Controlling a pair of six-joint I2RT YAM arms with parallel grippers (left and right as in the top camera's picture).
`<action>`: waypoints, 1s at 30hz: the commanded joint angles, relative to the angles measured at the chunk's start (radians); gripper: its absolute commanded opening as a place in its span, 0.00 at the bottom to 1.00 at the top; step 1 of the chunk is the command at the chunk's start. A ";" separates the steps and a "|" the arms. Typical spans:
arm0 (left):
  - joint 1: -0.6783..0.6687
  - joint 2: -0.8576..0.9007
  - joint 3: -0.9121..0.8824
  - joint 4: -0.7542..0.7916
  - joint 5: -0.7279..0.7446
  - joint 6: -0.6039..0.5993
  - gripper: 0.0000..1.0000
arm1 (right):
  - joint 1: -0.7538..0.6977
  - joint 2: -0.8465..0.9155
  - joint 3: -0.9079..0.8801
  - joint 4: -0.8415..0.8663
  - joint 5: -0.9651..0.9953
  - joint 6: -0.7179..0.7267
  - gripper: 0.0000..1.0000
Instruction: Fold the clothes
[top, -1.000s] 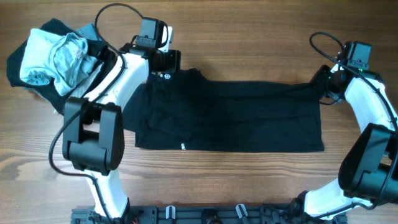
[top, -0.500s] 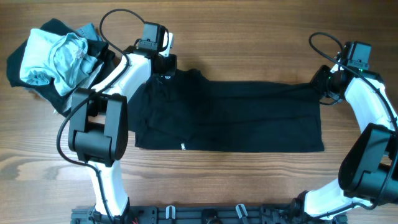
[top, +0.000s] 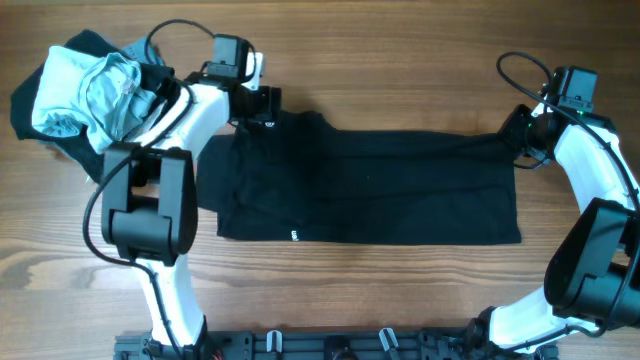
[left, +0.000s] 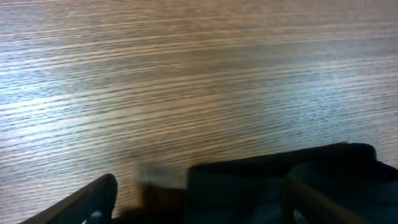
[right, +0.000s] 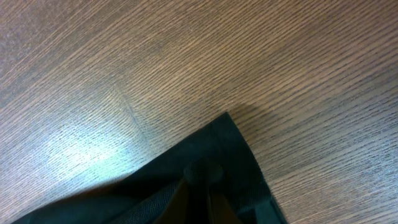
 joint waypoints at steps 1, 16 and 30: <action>0.017 0.033 0.001 0.001 0.117 -0.021 0.75 | -0.005 -0.005 0.000 0.003 -0.002 -0.014 0.04; 0.011 0.034 0.002 0.033 0.155 -0.022 0.04 | -0.005 -0.005 0.000 -0.005 -0.020 -0.017 0.04; 0.013 -0.270 0.002 -0.257 0.117 0.006 0.04 | -0.018 -0.092 0.002 -0.082 -0.195 -0.171 0.04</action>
